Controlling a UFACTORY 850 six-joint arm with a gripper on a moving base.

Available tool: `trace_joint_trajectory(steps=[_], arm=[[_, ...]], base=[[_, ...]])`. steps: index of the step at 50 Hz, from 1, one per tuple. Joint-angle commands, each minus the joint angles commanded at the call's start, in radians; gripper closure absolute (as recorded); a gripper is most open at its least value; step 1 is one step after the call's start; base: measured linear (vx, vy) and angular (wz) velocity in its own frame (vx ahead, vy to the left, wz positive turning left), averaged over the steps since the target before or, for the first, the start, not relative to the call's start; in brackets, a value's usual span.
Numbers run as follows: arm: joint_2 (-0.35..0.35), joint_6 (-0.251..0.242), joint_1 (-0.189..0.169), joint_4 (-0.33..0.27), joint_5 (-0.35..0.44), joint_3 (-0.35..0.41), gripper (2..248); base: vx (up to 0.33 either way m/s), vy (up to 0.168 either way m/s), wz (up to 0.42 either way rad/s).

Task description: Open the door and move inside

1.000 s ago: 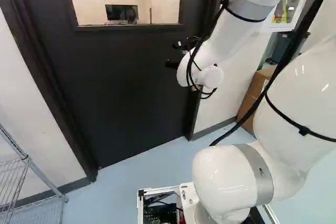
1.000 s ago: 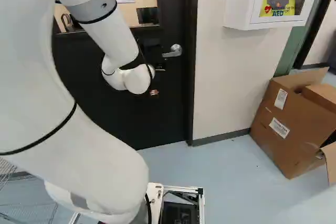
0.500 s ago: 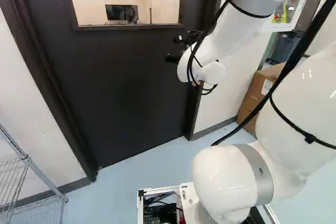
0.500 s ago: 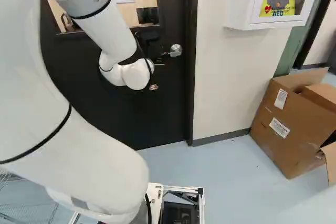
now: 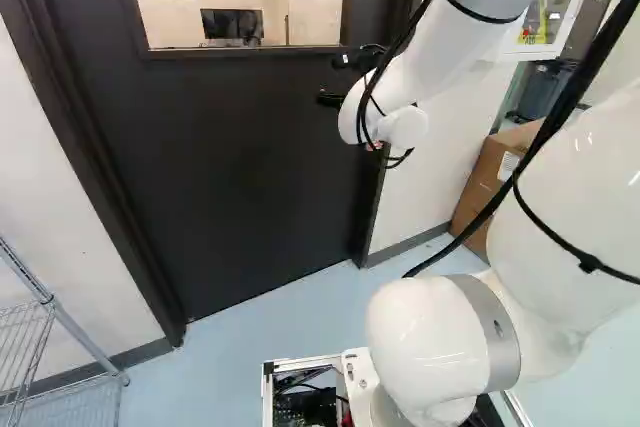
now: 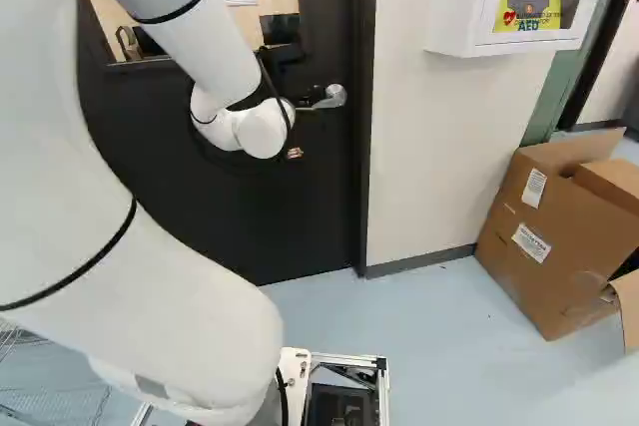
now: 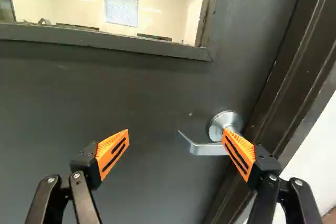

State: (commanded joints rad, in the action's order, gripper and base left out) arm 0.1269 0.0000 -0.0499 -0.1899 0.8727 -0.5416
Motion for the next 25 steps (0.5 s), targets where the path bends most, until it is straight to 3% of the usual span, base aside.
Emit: trace_joint_trajectory(steps=[25], arm=[[-0.045,0.0,-0.008,0.0,0.0,-0.074,3]], base=[[0.0,0.0,0.0]])
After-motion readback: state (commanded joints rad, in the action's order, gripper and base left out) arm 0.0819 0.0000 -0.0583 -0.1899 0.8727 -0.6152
